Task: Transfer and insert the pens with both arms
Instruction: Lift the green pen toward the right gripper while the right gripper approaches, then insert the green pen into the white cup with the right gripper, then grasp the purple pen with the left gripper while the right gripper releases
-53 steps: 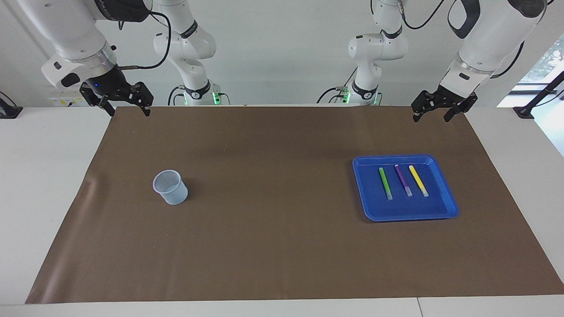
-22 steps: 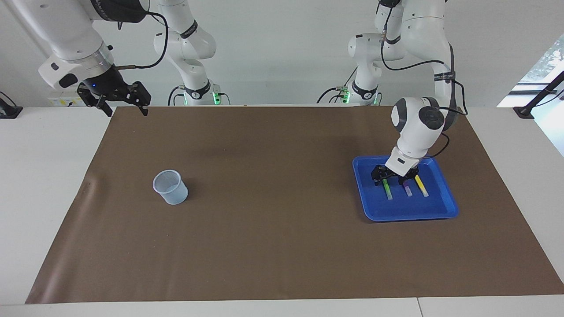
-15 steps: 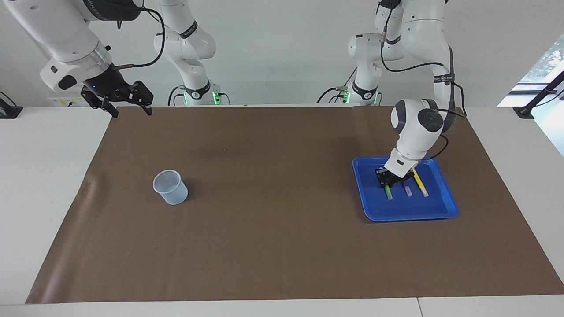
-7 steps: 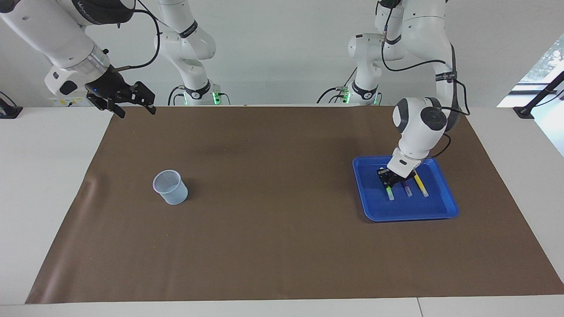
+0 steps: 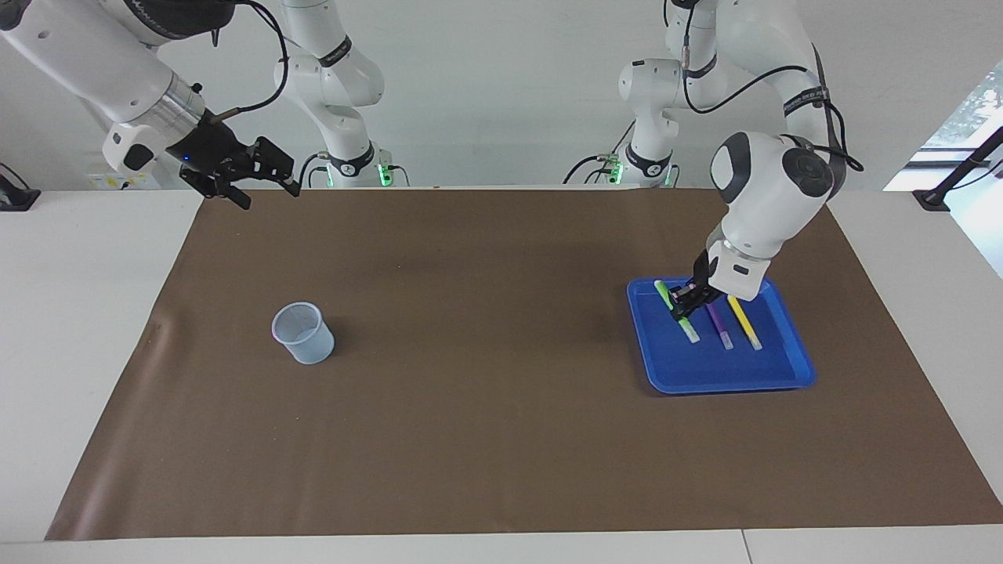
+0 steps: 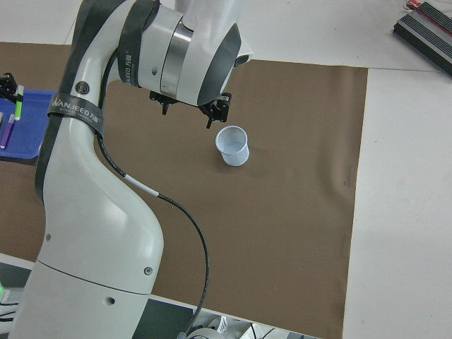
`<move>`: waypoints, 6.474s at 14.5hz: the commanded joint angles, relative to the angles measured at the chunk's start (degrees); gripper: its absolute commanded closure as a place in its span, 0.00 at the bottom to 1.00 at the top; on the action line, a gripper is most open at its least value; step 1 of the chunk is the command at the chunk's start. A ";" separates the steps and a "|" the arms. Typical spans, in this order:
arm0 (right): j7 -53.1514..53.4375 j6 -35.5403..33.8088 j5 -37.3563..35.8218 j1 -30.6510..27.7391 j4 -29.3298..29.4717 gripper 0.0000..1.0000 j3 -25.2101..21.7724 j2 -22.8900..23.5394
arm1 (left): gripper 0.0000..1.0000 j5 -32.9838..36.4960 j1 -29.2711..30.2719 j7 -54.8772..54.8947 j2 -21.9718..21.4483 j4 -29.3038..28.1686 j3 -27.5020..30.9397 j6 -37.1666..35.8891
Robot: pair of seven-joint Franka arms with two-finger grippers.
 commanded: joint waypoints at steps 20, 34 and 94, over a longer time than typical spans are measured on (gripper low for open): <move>9.86 30.61 42.86 10.92 -27.44 0.00 0.95 -4.64 | 1.00 -7.52 -29.10 -68.46 1.57 6.00 0.70 19.67; 9.86 32.81 43.58 12.95 -27.26 0.73 1.12 -4.37 | 1.00 -7.43 -30.86 -69.43 1.40 4.68 0.70 22.22; -25.31 23.59 -12.02 8.11 -7.31 0.00 1.12 7.93 | 1.00 6.99 9.14 23.94 -0.19 -8.89 0.79 2.40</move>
